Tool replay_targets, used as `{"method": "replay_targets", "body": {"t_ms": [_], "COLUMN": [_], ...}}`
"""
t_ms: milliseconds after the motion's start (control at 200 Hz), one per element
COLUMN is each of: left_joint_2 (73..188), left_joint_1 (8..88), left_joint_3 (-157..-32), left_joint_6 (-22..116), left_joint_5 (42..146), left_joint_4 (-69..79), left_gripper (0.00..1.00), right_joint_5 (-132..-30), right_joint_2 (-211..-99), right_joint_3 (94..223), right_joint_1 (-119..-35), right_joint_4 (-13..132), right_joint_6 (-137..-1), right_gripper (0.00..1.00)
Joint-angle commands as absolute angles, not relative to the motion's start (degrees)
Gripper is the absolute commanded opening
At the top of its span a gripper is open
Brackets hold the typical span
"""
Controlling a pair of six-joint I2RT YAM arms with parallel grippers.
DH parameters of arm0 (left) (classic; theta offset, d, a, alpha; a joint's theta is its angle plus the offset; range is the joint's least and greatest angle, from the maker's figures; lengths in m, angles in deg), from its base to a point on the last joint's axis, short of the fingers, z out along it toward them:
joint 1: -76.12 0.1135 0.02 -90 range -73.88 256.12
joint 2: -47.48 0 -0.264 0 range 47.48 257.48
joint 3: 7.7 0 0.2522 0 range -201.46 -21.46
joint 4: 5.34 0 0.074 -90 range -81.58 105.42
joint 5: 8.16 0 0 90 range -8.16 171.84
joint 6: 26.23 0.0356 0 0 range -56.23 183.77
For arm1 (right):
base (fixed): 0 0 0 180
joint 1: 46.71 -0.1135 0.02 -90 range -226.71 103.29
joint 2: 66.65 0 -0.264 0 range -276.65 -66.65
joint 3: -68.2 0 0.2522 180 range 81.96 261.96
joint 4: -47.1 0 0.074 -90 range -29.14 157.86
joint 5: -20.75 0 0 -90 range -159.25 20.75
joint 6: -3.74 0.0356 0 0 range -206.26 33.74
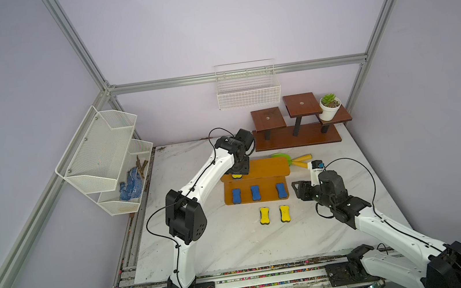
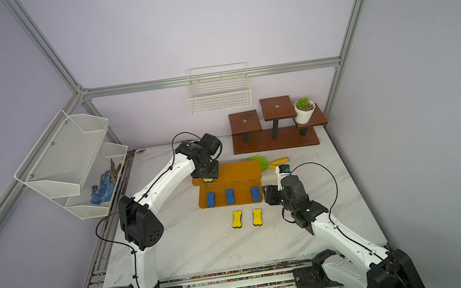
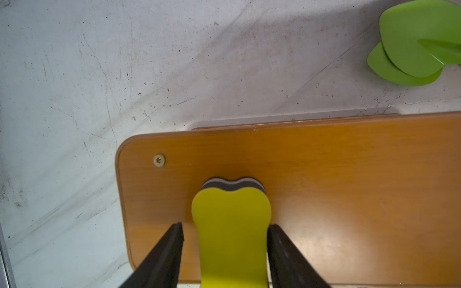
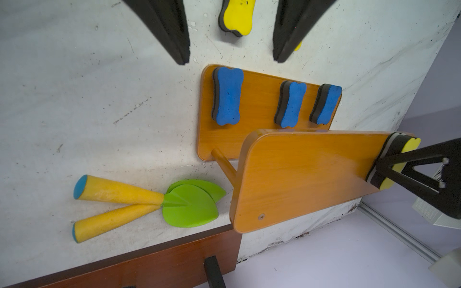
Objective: Remove the whiteboard erasers from the shelf
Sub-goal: Pick up the whiteboard eraser from the shelf.
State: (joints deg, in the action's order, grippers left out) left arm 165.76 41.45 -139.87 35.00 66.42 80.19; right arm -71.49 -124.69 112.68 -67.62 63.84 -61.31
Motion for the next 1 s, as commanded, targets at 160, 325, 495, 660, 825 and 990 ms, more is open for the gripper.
{"method": "replay_targets", "body": {"t_ms": [160,325,495,660,825,990], "left_joint_2": [165.64,164.84,162.32,160.22,158.28,153.40], "left_joint_1": [41.52,41.50,41.50,41.50,41.50,40.87], "left_joint_3": [-141.43,-140.80,-139.20,-137.43,-136.26,-133.52], "left_joint_6": [34.99,34.38,33.55,32.93,31.83,29.58], "left_joint_5": [65.99,65.49,65.40,64.49,64.85,66.48], "left_joint_4": [80.67,80.93,80.93,80.84,80.80,80.77], "left_gripper": [0.38,0.26,0.22,0.21,0.21,0.20], "right_joint_5": [-70.51,-70.26,-70.14,-70.13,-70.30,-70.29], "right_joint_2": [-123.44,-122.94,-122.56,-122.11,-122.21,-122.02], "right_joint_3": [113.04,113.02,112.94,112.90,113.01,113.25], "right_joint_1": [-67.84,-67.83,-67.82,-67.80,-67.81,-67.81], "right_joint_4": [62.94,63.06,63.17,63.33,63.34,63.74], "right_joint_6": [-61.83,-61.94,-61.85,-61.83,-61.83,-61.92], "right_gripper": [0.58,0.59,0.59,0.59,0.59,0.58]}}
